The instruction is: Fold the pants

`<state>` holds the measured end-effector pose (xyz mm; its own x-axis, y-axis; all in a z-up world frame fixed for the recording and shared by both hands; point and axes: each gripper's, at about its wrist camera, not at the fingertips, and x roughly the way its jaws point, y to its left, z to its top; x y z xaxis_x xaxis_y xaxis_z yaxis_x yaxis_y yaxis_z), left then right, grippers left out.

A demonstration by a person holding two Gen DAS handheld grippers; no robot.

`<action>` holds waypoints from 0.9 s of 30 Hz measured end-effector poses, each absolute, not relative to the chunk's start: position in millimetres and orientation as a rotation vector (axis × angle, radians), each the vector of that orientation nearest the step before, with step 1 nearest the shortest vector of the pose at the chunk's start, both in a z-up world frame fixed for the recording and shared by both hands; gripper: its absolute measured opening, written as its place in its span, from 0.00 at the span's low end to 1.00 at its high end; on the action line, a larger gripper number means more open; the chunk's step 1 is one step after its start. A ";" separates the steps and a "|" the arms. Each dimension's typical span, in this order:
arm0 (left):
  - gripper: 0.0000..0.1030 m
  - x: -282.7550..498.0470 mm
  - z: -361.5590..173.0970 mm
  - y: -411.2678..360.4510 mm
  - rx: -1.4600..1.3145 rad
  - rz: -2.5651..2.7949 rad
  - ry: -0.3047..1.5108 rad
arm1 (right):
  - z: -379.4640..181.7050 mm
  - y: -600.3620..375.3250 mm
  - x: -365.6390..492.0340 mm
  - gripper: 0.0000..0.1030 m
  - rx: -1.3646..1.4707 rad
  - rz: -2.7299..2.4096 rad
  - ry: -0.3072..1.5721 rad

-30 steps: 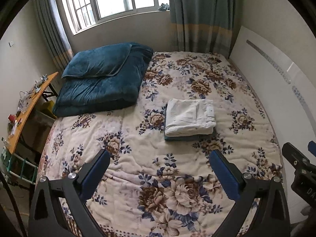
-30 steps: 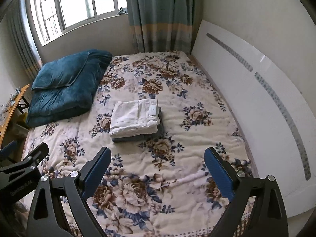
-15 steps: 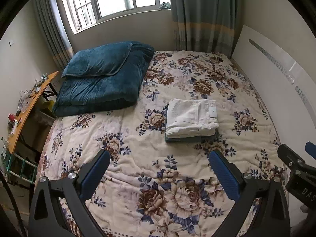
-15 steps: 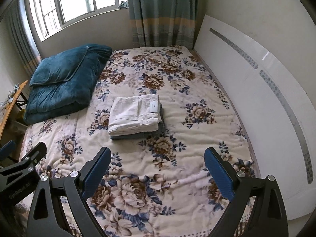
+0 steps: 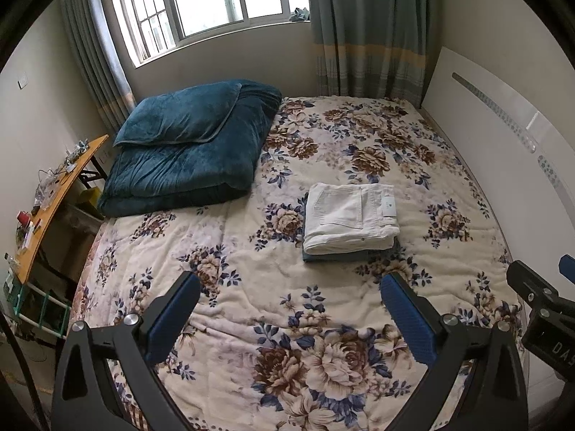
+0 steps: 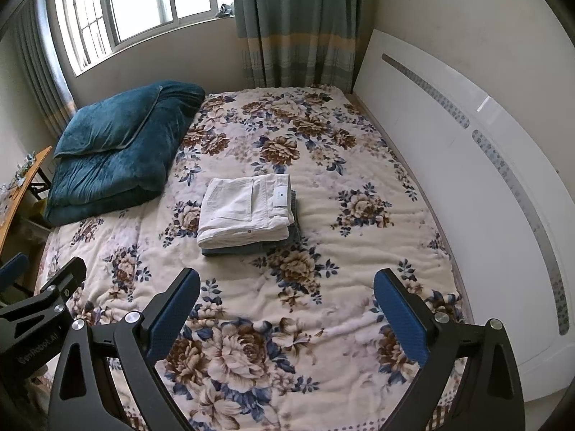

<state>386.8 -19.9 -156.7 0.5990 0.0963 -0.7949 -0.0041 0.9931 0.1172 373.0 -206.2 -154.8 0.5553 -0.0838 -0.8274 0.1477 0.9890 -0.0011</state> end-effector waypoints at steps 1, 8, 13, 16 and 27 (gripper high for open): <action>1.00 386.3 -156.3 -20.0 0.110 0.060 0.924 | -154.8 -206.9 371.3 0.97 0.074 -0.140 0.972; 1.00 386.3 -154.7 -19.9 0.110 0.061 0.920 | -153.9 -206.9 371.4 0.97 0.073 -0.141 0.973; 1.00 387.1 -152.1 -20.5 0.103 0.052 0.922 | -154.3 -210.2 369.4 0.97 0.073 -0.139 0.977; 1.00 387.5 -149.1 -20.4 0.103 0.051 0.918 | -153.7 -210.1 369.1 0.97 0.072 -0.139 0.973; 1.00 386.6 -145.5 -18.5 0.093 0.066 0.919 | -152.0 -211.1 371.3 0.97 0.071 -0.133 0.975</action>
